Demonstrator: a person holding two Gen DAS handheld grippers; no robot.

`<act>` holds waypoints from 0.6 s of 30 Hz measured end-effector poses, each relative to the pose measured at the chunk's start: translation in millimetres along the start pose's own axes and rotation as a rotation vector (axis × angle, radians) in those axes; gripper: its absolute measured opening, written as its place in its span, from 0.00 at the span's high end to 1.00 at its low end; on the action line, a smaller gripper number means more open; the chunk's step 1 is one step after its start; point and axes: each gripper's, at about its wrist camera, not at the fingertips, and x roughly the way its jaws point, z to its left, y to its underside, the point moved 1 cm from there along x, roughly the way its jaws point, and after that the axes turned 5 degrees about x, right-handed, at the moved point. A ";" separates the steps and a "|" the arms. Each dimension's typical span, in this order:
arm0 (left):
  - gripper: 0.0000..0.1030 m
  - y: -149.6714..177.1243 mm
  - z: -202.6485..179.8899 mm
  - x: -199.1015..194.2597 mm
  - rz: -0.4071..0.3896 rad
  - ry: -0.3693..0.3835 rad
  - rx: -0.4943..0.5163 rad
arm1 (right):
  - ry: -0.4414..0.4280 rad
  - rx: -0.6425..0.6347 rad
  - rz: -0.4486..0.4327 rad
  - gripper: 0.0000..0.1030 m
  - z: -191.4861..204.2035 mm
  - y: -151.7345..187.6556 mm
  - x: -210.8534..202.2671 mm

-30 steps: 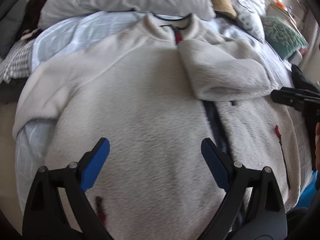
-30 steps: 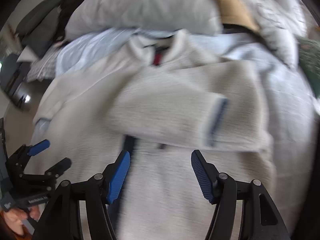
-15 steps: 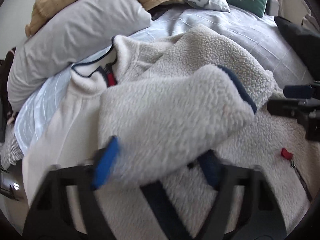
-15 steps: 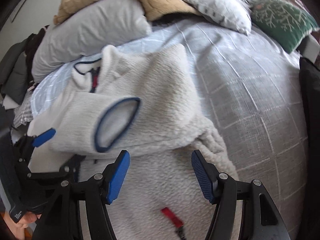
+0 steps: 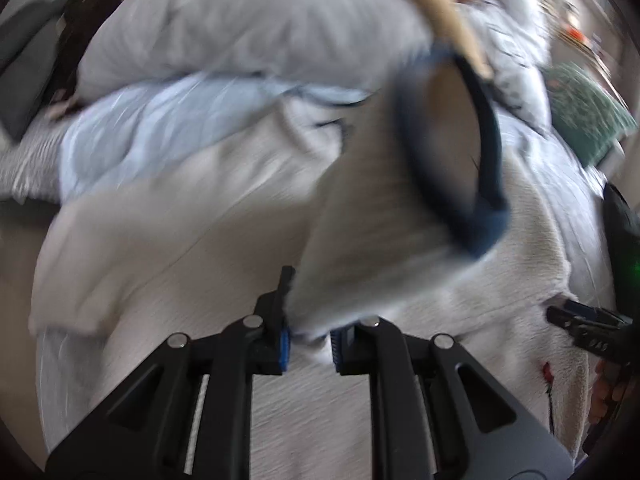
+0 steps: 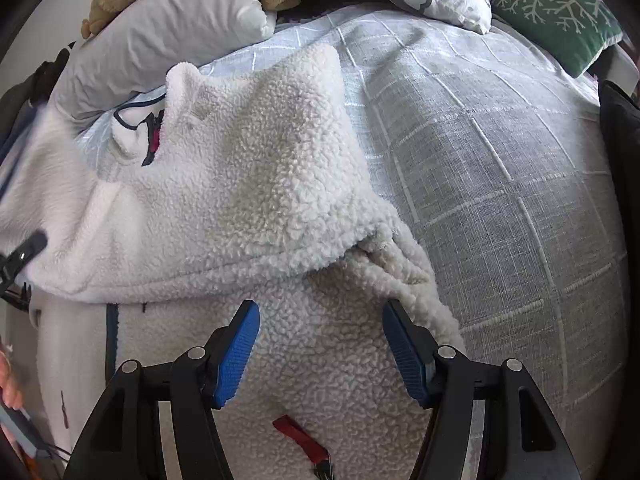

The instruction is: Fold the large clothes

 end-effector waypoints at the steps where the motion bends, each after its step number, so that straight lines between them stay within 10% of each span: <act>1: 0.80 6.9 14.8 1.8 0.021 -0.005 -0.030 | 0.001 0.001 0.000 0.36 -0.6 0.6 -0.5; 6: 0.37 55.5 71.4 15.5 0.172 -0.053 -0.094 | 0.007 0.003 0.000 0.36 -2.3 3.0 -5.4; 18: 0.36 38.1 123.2 35.9 0.107 0.068 -0.139 | -0.011 0.041 -0.064 0.26 -7.0 -3.5 -33.9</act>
